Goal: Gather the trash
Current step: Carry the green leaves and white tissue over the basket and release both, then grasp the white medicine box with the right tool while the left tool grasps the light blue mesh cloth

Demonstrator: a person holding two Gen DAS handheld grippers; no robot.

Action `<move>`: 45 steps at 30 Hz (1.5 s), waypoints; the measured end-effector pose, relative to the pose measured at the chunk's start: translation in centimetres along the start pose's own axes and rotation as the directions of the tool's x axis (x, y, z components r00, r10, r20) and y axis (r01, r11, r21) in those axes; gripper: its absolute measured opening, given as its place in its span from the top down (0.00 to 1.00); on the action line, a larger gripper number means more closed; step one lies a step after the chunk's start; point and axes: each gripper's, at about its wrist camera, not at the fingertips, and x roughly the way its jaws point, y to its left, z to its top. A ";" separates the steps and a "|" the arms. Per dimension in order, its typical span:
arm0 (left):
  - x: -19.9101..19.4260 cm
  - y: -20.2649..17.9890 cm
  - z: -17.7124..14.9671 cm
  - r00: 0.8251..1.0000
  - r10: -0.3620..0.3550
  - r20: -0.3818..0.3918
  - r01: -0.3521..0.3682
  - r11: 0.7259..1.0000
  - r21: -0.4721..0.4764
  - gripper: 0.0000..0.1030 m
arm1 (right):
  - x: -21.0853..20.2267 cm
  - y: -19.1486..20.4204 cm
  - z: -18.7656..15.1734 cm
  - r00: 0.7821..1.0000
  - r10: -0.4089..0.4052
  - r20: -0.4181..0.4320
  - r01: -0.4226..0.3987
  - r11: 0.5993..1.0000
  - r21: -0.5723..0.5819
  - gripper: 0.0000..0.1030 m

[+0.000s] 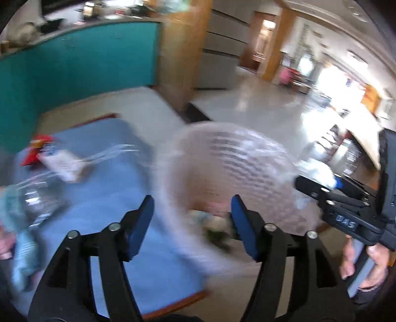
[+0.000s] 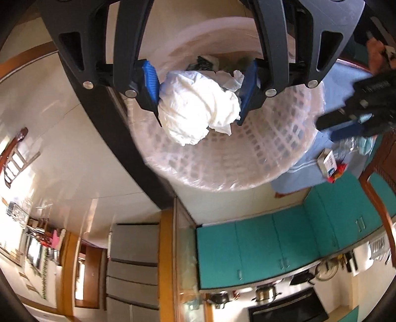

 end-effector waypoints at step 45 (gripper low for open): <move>-4.0 22.0 -8.7 0.964 0.233 -0.127 -0.261 0.918 -0.298 0.30 | 18.3 33.0 6.2 0.871 0.185 -0.456 -0.378 0.844 -0.380 0.57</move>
